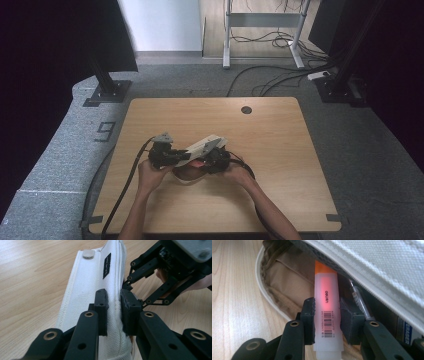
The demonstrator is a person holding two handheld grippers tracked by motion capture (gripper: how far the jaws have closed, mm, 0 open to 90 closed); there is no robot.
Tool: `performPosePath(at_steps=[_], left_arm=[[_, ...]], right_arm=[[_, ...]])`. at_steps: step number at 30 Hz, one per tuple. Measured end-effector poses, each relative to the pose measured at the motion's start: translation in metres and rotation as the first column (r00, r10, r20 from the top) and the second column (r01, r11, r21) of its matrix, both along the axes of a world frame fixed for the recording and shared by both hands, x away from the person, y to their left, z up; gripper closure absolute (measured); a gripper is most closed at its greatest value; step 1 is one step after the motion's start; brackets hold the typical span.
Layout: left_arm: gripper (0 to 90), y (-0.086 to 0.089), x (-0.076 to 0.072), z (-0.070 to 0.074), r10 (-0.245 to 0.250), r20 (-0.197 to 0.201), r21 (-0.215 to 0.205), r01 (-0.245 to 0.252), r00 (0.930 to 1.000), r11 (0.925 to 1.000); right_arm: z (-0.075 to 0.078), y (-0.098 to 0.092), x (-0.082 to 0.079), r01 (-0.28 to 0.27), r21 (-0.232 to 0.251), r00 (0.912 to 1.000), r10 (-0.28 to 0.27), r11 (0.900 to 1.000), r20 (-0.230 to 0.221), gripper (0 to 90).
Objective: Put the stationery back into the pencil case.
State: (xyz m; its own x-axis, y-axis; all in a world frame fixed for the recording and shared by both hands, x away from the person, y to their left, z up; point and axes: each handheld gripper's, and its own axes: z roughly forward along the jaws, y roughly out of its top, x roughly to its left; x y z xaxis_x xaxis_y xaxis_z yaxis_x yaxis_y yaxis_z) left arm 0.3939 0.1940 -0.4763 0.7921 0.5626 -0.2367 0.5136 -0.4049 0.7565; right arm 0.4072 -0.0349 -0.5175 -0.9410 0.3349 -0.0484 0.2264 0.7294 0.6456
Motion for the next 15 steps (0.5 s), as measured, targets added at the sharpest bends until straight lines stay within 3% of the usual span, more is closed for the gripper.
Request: performPosePath(at_steps=[8,12,15], left_arm=[[76.8,0.0000,0.0005,-0.0008,-0.004,-0.002,0.004,0.004,1.0000,1.0000],[76.8,0.0007,0.0010,-0.0011,-0.005,-0.006,0.003,0.005,1.0000,1.0000],[76.7,0.0007,0.0009,-0.0010,-0.005,-0.006,0.004,0.005,1.0000,1.0000]], right_arm=[[-0.0056,0.0074,0.0062,0.006,0.011,0.9998,-0.005,1.000,-0.021,63.9],[-0.0046,0.0048,0.0039,0.007,0.005,1.0000,-0.007,1.000,-0.005,55.1],[-0.0020,-0.0022,0.0008,0.027,0.021,0.9996,-0.027,0.999,-0.006,54.2]])
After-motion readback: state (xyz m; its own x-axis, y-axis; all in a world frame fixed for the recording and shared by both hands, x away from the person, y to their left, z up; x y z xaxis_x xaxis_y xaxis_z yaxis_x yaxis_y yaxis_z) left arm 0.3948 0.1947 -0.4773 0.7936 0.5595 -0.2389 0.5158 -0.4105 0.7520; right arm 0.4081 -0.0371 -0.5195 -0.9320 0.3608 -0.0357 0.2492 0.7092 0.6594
